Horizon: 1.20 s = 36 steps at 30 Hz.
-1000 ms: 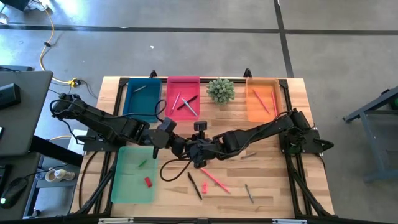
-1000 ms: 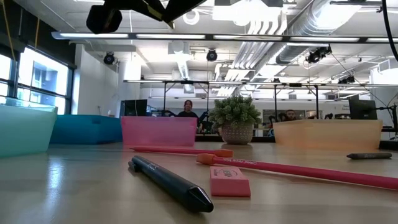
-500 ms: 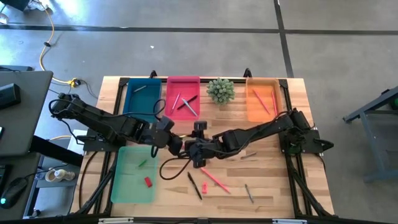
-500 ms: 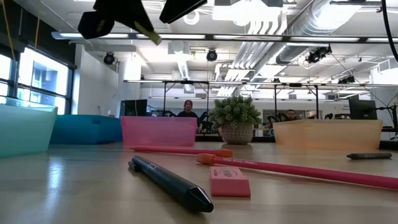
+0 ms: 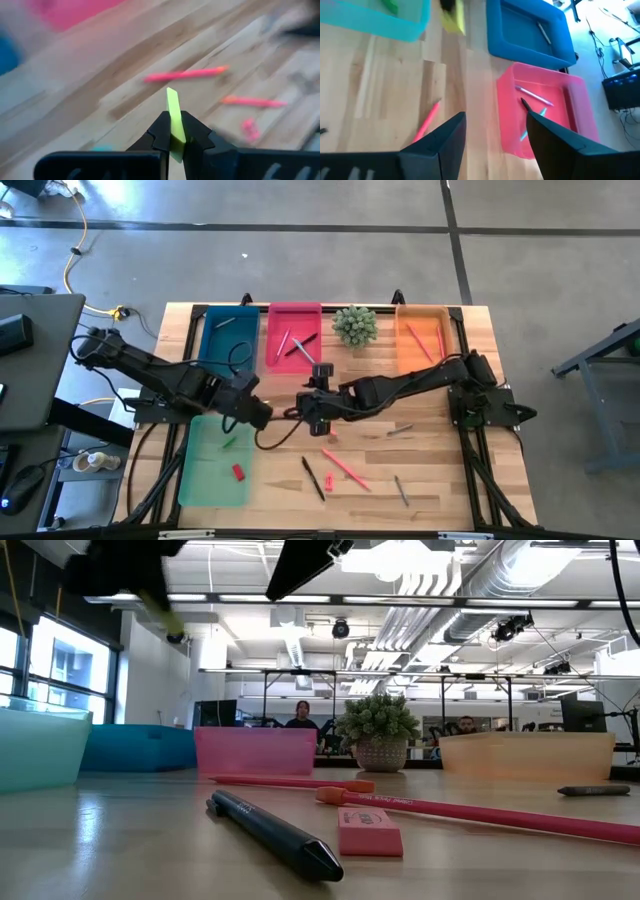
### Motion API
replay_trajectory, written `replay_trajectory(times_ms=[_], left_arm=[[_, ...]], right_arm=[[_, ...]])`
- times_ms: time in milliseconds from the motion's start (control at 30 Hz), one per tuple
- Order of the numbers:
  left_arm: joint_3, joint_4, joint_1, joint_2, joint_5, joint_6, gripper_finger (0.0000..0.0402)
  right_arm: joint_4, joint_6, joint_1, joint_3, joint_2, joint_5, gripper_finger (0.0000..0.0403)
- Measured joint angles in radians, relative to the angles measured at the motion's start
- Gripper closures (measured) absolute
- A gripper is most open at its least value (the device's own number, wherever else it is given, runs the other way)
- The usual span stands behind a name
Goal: Sort crayons/erasers/pens/pencils in bins
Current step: Put the yellow eraser into the green bin
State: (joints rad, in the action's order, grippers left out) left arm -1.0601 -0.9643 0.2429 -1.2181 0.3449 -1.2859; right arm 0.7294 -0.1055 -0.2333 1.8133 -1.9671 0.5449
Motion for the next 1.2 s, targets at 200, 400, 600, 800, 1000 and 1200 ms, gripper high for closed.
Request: replay_trajectory(times_ms=[200,400,600,800,1000,1200], left_arm=[[0.001,-0.137,0.075,0.017,-0.042,-0.125,0.0393],[0.001,-0.238,0.178,0.015,-0.084,-0.271,0.0393],[0.001,-0.286,0.301,0.015,-0.089,-0.442,0.0393],[0.001,-0.332,0.404,-0.015,-0.111,-0.597,0.0393],[0.001,-0.344,0.472,-0.07,-0.163,-0.657,0.0393],[0.001,-0.367,0.508,-0.114,-0.215,-0.637,0.0393]], right_arm=[[0.013,-0.007,0.047,0.0,0.0,-0.022,0.0203],[0.015,-0.005,0.098,0.0,0.0,-0.13,0.0203],[0.014,-0.006,0.138,0.0,0.0,-0.206,0.0203],[0.013,0.0,0.164,0.0,0.0,-0.309,0.0203],[0.01,0.045,0.177,0.0,0.0,-0.408,0.0203],[0.005,0.199,0.177,0.0,0.0,-0.429,0.0203]])
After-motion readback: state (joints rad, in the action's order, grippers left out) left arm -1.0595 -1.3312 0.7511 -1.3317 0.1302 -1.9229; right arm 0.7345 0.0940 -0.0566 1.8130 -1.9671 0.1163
